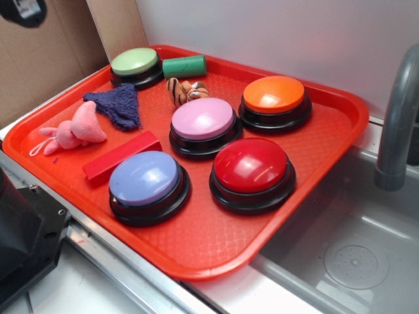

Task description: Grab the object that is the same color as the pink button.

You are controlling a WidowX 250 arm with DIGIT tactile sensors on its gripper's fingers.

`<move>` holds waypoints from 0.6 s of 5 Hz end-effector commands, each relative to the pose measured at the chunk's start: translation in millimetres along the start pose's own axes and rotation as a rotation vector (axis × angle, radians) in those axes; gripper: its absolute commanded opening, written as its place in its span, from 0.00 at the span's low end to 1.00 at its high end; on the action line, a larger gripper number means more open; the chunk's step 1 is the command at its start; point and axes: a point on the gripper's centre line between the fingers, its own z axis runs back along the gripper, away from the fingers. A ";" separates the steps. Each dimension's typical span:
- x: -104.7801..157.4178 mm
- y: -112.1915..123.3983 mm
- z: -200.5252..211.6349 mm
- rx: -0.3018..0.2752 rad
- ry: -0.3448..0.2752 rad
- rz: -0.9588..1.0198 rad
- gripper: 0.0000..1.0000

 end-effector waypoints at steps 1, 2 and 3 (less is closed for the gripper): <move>12.7 37.1 -36.0 0.012 -0.102 0.013 1.00; 13.2 58.4 -57.4 0.026 -0.078 -0.022 1.00; 14.7 73.7 -78.6 0.038 -0.082 0.004 1.00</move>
